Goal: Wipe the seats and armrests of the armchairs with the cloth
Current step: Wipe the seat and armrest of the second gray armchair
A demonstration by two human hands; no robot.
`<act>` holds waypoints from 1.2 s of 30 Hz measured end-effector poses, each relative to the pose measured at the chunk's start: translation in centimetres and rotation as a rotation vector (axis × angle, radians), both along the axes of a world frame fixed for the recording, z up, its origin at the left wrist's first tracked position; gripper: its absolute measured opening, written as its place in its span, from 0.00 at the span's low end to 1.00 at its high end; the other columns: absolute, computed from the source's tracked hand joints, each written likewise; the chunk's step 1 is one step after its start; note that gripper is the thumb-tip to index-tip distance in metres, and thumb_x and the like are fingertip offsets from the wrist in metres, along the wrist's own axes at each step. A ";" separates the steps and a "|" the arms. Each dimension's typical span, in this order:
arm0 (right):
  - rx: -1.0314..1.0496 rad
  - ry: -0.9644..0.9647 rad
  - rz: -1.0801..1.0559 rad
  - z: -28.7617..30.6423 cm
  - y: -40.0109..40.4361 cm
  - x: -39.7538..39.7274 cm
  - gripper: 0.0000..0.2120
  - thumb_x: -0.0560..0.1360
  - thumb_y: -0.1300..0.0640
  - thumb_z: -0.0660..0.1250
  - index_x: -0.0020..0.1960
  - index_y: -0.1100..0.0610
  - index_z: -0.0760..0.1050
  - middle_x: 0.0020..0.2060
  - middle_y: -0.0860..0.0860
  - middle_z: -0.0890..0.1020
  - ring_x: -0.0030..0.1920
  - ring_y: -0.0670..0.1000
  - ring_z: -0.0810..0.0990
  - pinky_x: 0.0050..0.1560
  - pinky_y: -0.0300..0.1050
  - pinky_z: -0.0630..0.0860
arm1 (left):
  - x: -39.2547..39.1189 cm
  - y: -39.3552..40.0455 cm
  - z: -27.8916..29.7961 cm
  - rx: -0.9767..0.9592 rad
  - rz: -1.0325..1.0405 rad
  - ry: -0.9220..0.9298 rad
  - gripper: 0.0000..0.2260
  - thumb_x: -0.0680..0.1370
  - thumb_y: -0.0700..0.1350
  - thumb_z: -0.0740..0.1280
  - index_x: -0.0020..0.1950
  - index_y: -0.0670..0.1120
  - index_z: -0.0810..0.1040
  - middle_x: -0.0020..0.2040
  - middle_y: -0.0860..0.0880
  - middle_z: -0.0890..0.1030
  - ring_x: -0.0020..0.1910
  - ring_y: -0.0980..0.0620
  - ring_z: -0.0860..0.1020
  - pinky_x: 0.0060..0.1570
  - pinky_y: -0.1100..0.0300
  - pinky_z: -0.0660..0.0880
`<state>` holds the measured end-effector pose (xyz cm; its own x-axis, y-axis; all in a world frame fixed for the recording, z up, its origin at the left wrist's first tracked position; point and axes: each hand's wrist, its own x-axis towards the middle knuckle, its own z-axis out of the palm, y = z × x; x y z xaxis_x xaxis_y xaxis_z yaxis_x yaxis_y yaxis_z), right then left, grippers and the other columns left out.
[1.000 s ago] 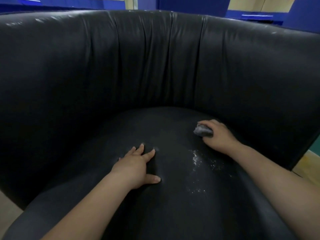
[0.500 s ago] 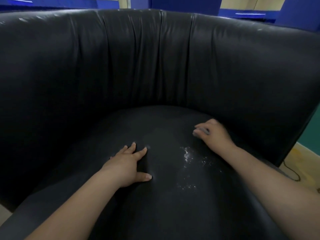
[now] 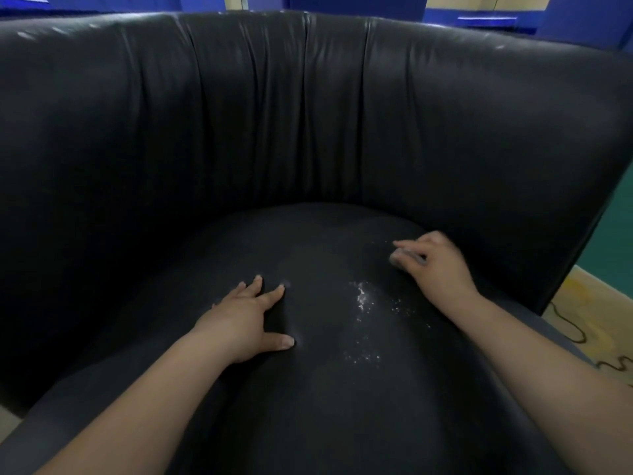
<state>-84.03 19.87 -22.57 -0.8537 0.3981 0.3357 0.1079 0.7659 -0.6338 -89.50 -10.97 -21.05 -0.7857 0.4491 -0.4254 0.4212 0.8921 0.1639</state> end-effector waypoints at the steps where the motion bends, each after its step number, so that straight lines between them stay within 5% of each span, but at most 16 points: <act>1: 0.006 -0.017 -0.106 0.1 0.7 0.5 0.12 0.73 0.51 0.71 0.56 0.53 0.82 0.48 0.47 0.74 0.45 0.40 0.74 0.43 0.23 0.64 | 0.0 0.0 0.0 -0.004 -0.001 0.002 0.43 0.72 0.67 0.66 0.77 0.63 0.43 0.79 0.52 0.40 0.78 0.48 0.42 0.75 0.44 0.52; 4: 0.077 -0.114 -0.219 -0.5 -0.2 1.8 0.17 0.76 0.52 0.69 0.62 0.57 0.78 0.57 0.57 0.73 0.54 0.54 0.75 0.51 0.31 0.63 | 0.2 0.0 -0.1 -0.011 0.000 0.014 0.42 0.72 0.67 0.66 0.77 0.63 0.43 0.79 0.52 0.40 0.78 0.48 0.42 0.75 0.43 0.51; 9: 0.042 -0.055 0.144 -0.1 -5.0 1.6 0.14 0.74 0.54 0.71 0.58 0.56 0.81 0.50 0.54 0.74 0.51 0.49 0.76 0.50 0.25 0.64 | 0.4 -0.2 0.0 0.002 0.006 0.027 0.43 0.72 0.68 0.65 0.77 0.63 0.42 0.79 0.52 0.40 0.78 0.48 0.42 0.75 0.44 0.52; 14: -0.001 -0.094 -0.252 0.4 -0.7 1.6 0.15 0.76 0.53 0.68 0.59 0.60 0.79 0.56 0.57 0.76 0.56 0.52 0.76 0.53 0.33 0.70 | 0.6 -0.2 0.1 -0.003 -0.001 0.032 0.42 0.72 0.68 0.64 0.77 0.63 0.42 0.79 0.52 0.40 0.78 0.48 0.42 0.75 0.44 0.52; 16: 0.063 -0.181 -0.207 -0.5 -1.7 1.4 0.16 0.76 0.51 0.67 0.62 0.55 0.78 0.56 0.55 0.74 0.56 0.55 0.75 0.58 0.41 0.71 | 0.7 -0.1 0.2 -0.006 0.003 0.028 0.42 0.72 0.68 0.65 0.77 0.63 0.42 0.79 0.52 0.40 0.78 0.49 0.42 0.75 0.44 0.52; 19: -0.038 -0.077 0.010 -0.4 -3.5 0.2 0.13 0.74 0.55 0.71 0.57 0.58 0.80 0.48 0.46 0.72 0.47 0.42 0.74 0.51 0.21 0.65 | 0.8 -0.1 0.4 -0.007 0.004 0.022 0.42 0.72 0.67 0.65 0.77 0.63 0.42 0.79 0.53 0.39 0.78 0.49 0.42 0.75 0.44 0.52; 21: -0.080 0.044 -0.080 0.6 -1.9 -0.9 0.13 0.74 0.58 0.71 0.55 0.64 0.79 0.47 0.42 0.73 0.45 0.37 0.74 0.47 0.17 0.63 | 0.8 -0.1 0.6 -0.013 0.001 0.016 0.42 0.72 0.67 0.65 0.77 0.63 0.42 0.79 0.53 0.39 0.78 0.49 0.41 0.75 0.44 0.52; 24: -0.067 -0.100 -0.401 0.6 2.5 -2.1 0.18 0.76 0.52 0.67 0.63 0.58 0.75 0.59 0.56 0.72 0.58 0.57 0.74 0.61 0.41 0.70 | 0.8 -0.1 0.5 -0.014 0.002 0.011 0.42 0.73 0.67 0.65 0.77 0.63 0.41 0.79 0.53 0.38 0.78 0.49 0.41 0.75 0.44 0.51; 26: -0.132 -0.322 -0.471 -0.2 3.4 -3.1 0.18 0.77 0.49 0.64 0.64 0.54 0.74 0.62 0.59 0.70 0.59 0.61 0.72 0.59 0.46 0.70 | 0.8 -0.1 0.3 -0.006 0.005 0.020 0.42 0.73 0.67 0.65 0.77 0.63 0.41 0.79 0.53 0.38 0.78 0.50 0.41 0.76 0.45 0.51; 32: -0.036 -0.126 0.047 0.8 0.1 -6.7 0.05 0.76 0.58 0.68 0.49 0.55 0.82 0.40 0.44 0.77 0.40 0.44 0.75 0.36 0.27 0.65 | 0.5 -0.3 -0.2 0.017 0.010 0.033 0.42 0.72 0.68 0.65 0.77 0.64 0.41 0.79 0.54 0.38 0.78 0.51 0.41 0.75 0.45 0.52; 36: -0.145 -0.120 -0.176 0.5 2.5 -7.5 0.12 0.76 0.57 0.68 0.58 0.57 0.80 0.54 0.53 0.80 0.54 0.50 0.78 0.49 0.34 0.66 | 0.6 -0.3 -0.4 0.026 0.011 0.042 0.42 0.72 0.68 0.65 0.77 0.64 0.42 0.79 0.54 0.38 0.78 0.51 0.41 0.76 0.45 0.52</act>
